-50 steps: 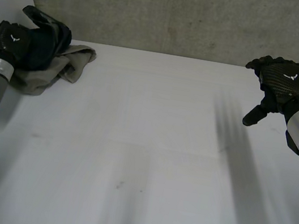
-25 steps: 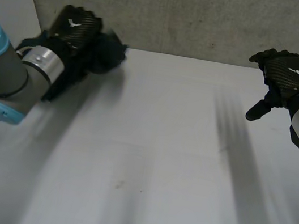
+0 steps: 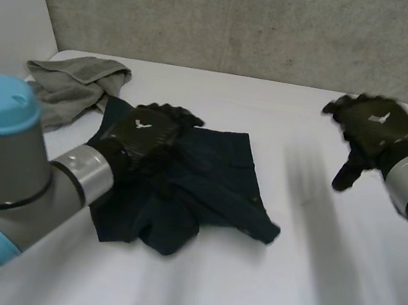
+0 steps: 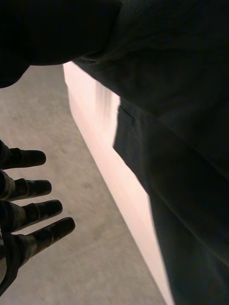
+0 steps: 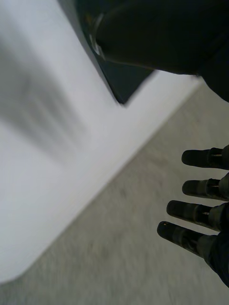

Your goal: Fold the laundry.

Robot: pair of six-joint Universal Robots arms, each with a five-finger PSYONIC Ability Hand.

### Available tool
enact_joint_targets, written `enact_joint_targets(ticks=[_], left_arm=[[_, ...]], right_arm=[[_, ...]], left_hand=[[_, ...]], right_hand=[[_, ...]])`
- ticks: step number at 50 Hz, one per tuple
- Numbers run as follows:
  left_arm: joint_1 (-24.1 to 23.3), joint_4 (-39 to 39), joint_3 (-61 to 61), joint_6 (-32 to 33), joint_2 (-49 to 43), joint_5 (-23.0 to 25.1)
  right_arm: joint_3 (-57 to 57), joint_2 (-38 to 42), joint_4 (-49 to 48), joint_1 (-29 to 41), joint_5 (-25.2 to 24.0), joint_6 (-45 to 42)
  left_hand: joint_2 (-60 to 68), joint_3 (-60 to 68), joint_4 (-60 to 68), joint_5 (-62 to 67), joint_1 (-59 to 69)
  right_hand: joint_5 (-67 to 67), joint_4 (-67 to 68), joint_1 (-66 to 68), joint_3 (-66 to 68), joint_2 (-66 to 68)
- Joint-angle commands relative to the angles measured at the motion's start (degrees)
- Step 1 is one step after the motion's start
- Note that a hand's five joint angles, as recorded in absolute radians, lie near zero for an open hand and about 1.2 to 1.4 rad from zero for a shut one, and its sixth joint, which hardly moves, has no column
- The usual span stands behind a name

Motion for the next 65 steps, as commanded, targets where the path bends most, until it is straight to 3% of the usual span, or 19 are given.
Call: enact_joint_targets(ticks=[1, 9, 14, 30, 35, 40, 43, 52, 59, 65], left_arm=[[4.1, -3.1, -5.2, 0.0, 4.3, 0.3], [10.5, -4.3, -10.0, 0.2, 9.6, 0.5], [11.8, -6.1, -12.3, 0.2, 11.2, 0.6], [18.2, -4.8, -16.2, 0.8, 12.7, 1.4], [18.5, -2.7, -15.2, 2.0, 7.1, 3.5], [17.7, -2.8, -14.3, 7.3, 3.0, 4.0], [17.8, -2.7, -14.3, 10.3, 2.5, 4.0], [16.1, -2.1, -12.0, 11.3, -1.8, 3.6], [14.6, -1.0, -8.8, 11.4, -5.1, 3.2], [14.3, -0.8, -7.9, 11.0, -4.7, 1.8]], right_arm=[[1.7, 2.1, 5.1, 8.3, 0.4, -1.1], [4.7, 4.3, 3.0, 11.4, -0.1, 12.6], [4.8, 8.0, 0.0, 13.2, 0.2, 18.3], [7.6, 11.0, -7.8, 17.6, 1.3, 21.2], [6.8, 14.9, -7.4, 18.6, 3.5, 19.4], [8.3, 15.1, -7.5, 18.6, 6.5, 17.8], [9.3, 15.0, -7.5, 18.7, 6.6, 17.6], [10.5, 15.0, -8.0, 18.9, 7.3, 16.1], [11.2, 14.9, -7.7, 19.2, 7.0, 15.9], [12.4, 14.3, -7.7, 19.2, 6.6, 14.2]], left_hand=[[-1.6, -2.0, -1.6, -2.8, -0.8], [-1.6, -2.0, -1.6, -2.8, -0.8], [-1.6, -2.0, -1.6, -2.8, -0.8], [-1.6, -2.0, -1.6, -2.8, -0.8], [-1.6, -2.0, -1.6, -2.8, -0.8], [-0.9, -1.3, -0.9, -2.1, -0.1], [3.3, 2.9, 3.3, 2.1, 4.1], [19.8, 19.4, 19.8, 18.6, 20.6], [51.7, 51.3, 51.8, 50.5, 52.5], [55.3, 54.9, 55.3, 54.1, 56.1]], right_hand=[[-3.9, -3.4, -1.4, -2.3, -2.6], [-3.9, -3.4, -1.4, -2.3, -2.6], [-3.9, -3.4, -1.4, -2.3, -2.6], [-3.9, -3.4, -1.4, -2.3, -2.6], [-3.9, -3.4, -1.4, -2.3, -2.6], [-3.9, -3.4, -1.4, -2.3, -2.6], [-3.9, -3.4, -1.4, -2.3, -2.6], [-3.9, -3.4, -1.4, -2.3, -2.6], [-3.9, -3.4, -1.4, -2.3, -2.6], [-3.9, -3.4, -1.4, -2.3, -2.6]])
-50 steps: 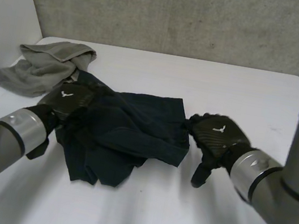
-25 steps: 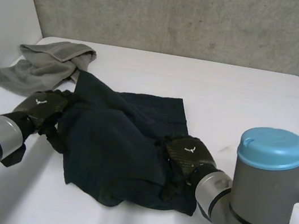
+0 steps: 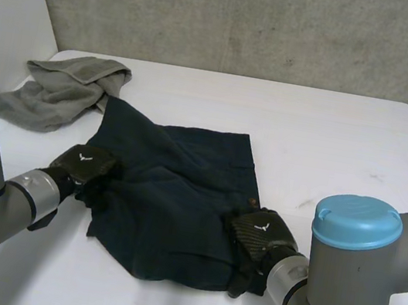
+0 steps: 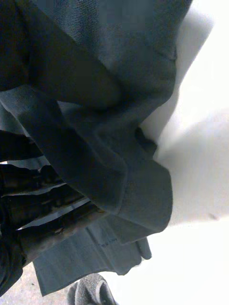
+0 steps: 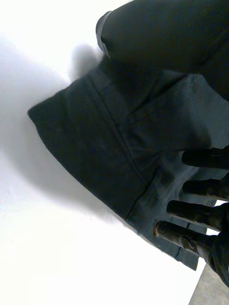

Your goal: Fold the laundry.

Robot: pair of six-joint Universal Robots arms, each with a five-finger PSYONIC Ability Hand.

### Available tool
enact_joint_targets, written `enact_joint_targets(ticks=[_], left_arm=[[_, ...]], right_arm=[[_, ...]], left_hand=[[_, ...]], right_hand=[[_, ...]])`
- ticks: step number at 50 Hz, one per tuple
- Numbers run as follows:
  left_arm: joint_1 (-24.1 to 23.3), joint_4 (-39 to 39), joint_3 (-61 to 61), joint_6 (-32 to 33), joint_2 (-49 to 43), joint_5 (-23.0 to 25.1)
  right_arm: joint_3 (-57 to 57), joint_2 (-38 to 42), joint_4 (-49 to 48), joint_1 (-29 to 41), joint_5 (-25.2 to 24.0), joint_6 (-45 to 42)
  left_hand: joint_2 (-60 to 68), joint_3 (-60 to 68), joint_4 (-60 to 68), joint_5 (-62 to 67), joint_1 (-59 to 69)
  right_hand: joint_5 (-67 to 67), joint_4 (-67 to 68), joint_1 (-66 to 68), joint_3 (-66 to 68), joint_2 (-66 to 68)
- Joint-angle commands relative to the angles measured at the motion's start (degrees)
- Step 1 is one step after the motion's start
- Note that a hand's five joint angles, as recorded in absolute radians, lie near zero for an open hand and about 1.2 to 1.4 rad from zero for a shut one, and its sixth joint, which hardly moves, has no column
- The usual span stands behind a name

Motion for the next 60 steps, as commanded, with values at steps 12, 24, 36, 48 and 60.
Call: enact_joint_targets(ticks=[12, 24, 36, 48, 60], left_arm=[[-3.9, -0.2, 6.4, -1.7, 0.4, -2.4], [-5.6, -10.9, 11.2, -4.2, 14.8, -2.8], [-4.5, -28.0, 27.6, -13.7, 23.4, 5.4], [-5.7, -27.4, 32.9, -12.0, -3.7, 5.1], [-7.3, -23.0, 26.6, -10.7, -2.8, -1.5]], right_arm=[[1.3, 0.8, -8.0, -0.1, 0.2, -3.3], [-9.5, -17.3, -0.5, -5.4, -1.7, -16.0], [-31.2, -18.5, 20.3, -7.8, -3.4, -24.6], [-33.5, 2.5, 17.0, -7.1, -0.8, -21.2], [-29.4, 8.3, 11.2, -7.5, 6.4, -18.7]], left_hand=[[12.0, 12.4, 12.4, 13.2, 13.4], [25.1, 25.5, 25.5, 26.3, 26.5], [25.1, 25.5, 25.5, 26.3, 26.5], [-3.7, -3.3, -3.3, -2.5, -2.4], [-41.2, -40.8, -40.8, -39.9, -39.8]], right_hand=[[62.7, 63.1, 65.1, 64.2, 64.0], [66.1, 66.6, 68.6, 67.7, 67.4], [66.1, 66.6, 68.6, 67.7, 67.4], [66.1, 66.6, 68.6, 67.7, 67.4], [66.1, 66.6, 68.6, 67.7, 67.4]])
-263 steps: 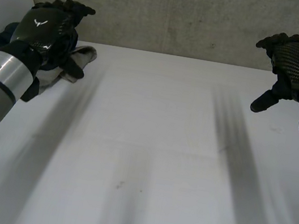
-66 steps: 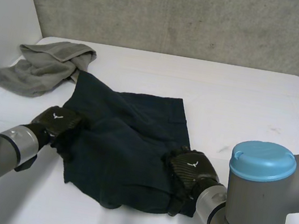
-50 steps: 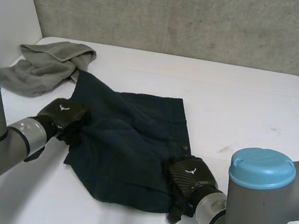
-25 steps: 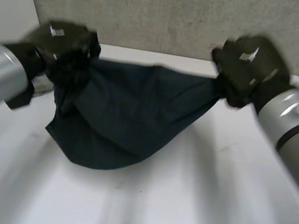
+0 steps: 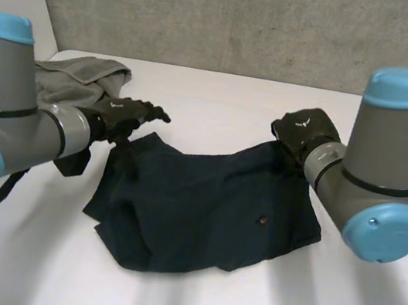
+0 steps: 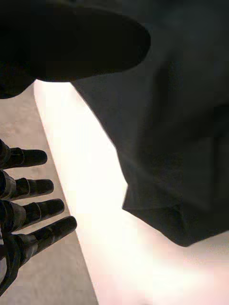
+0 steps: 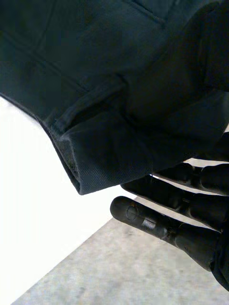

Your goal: Fold the laundry.

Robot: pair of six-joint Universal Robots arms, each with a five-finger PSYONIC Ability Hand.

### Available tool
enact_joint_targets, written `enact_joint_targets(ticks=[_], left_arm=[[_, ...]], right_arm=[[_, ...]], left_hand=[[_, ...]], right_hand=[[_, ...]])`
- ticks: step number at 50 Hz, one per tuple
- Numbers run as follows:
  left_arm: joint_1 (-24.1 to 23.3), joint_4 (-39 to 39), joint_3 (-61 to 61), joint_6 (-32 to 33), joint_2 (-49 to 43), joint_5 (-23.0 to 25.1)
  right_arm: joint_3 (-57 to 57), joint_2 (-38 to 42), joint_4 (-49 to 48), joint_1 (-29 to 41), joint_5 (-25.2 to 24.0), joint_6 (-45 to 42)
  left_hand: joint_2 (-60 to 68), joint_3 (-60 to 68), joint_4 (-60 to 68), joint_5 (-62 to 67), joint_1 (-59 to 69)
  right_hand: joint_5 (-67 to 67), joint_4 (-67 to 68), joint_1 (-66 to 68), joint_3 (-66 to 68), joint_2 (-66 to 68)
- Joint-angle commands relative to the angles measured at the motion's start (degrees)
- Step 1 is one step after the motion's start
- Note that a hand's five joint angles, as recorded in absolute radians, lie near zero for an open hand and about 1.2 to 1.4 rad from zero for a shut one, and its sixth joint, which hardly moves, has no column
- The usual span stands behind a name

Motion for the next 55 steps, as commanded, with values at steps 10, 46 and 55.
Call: enact_joint_targets(ticks=[10, 46, 55], left_arm=[[-1.6, 9.7, -23.5, 0.9, 17.2, -1.9], [-5.2, 18.2, 2.3, 14.3, 1.1, -8.2], [-4.7, 30.3, 23.7, 14.1, 2.6, -11.6]], right_arm=[[15.0, -9.2, -6.0, -0.6, -1.2, 0.7], [-4.8, 1.0, -11.1, -0.6, -0.9, 0.4], [-22.6, 0.1, -27.9, -1.7, 4.6, 0.6]], left_hand=[[6.7, 6.5, 6.9, 6.8, 8.0], [63.6, 63.3, 63.8, 63.6, 64.9], [63.3, 63.0, 63.4, 63.3, 64.5]], right_hand=[[13.0, 12.1, 24.1, 12.6, 12.7], [13.0, 12.1, 24.1, 12.6, 12.7], [13.0, 12.1, 24.1, 12.6, 12.7]])
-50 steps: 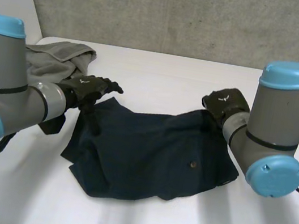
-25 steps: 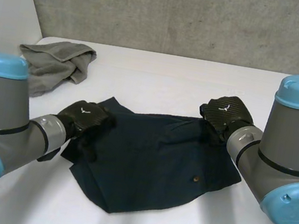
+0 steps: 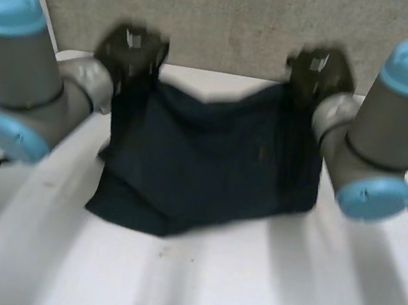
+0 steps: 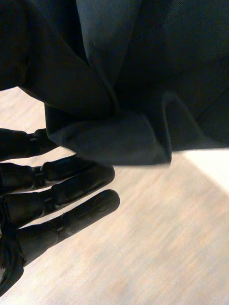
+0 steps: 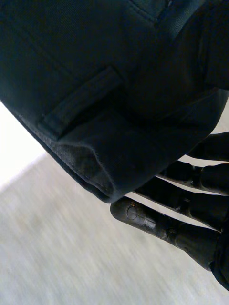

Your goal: Fold the laundry.

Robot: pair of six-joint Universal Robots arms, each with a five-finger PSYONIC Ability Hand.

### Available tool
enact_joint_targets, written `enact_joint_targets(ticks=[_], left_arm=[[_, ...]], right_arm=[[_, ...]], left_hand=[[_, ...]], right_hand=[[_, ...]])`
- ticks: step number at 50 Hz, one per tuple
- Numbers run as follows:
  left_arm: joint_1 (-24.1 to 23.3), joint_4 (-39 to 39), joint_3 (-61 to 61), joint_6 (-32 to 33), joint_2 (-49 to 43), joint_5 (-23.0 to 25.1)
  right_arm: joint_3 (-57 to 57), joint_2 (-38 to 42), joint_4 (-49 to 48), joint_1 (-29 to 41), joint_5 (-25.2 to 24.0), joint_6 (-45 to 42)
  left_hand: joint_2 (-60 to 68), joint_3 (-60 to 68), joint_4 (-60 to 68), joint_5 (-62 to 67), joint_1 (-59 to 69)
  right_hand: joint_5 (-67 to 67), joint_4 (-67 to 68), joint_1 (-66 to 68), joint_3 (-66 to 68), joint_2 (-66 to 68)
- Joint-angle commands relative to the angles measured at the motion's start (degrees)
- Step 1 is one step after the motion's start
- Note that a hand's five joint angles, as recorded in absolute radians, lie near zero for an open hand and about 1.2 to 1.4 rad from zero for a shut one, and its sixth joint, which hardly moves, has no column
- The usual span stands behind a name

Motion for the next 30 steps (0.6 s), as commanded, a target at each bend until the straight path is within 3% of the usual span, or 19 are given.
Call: enact_joint_targets(ticks=[1, 6, 13, 23, 30], left_arm=[[0.5, 10.2, 15.3, -0.3, 1.9, -3.2], [0.2, 16.0, 14.9, -0.7, 5.9, -3.8], [-0.1, 19.2, 0.6, -0.8, 12.6, -3.2], [-4.6, 19.0, -24.7, 0.0, 12.5, -3.0], [-6.1, 14.5, -34.6, 1.3, 9.2, -3.3]], right_arm=[[-13.7, -1.6, -14.0, -0.9, 4.4, 0.1], [-15.4, -5.4, -19.4, -1.1, 4.2, -0.1], [-11.7, -6.6, -14.2, -1.3, 2.7, -0.1], [8.0, -5.9, -1.9, -3.9, -0.6, -0.6], [23.6, -5.2, 2.2, -4.8, -1.7, -5.5]], left_hand=[[10.9, 11.3, 10.6, 12.8, 14.1], [10.9, 11.4, 10.6, 12.8, 14.1], [9.9, 10.3, 9.6, 11.8, 13.1], [7.4, 7.8, 7.1, 9.3, 10.6], [7.2, 7.7, 6.9, 9.1, 10.4]], right_hand=[[12.7, 11.9, 24.0, 11.7, 12.5], [12.7, 11.9, 24.0, 11.7, 12.5], [12.7, 11.9, 24.0, 11.7, 12.5], [12.7, 11.9, 24.0, 11.7, 12.5], [12.7, 11.9, 24.0, 11.7, 12.5]])
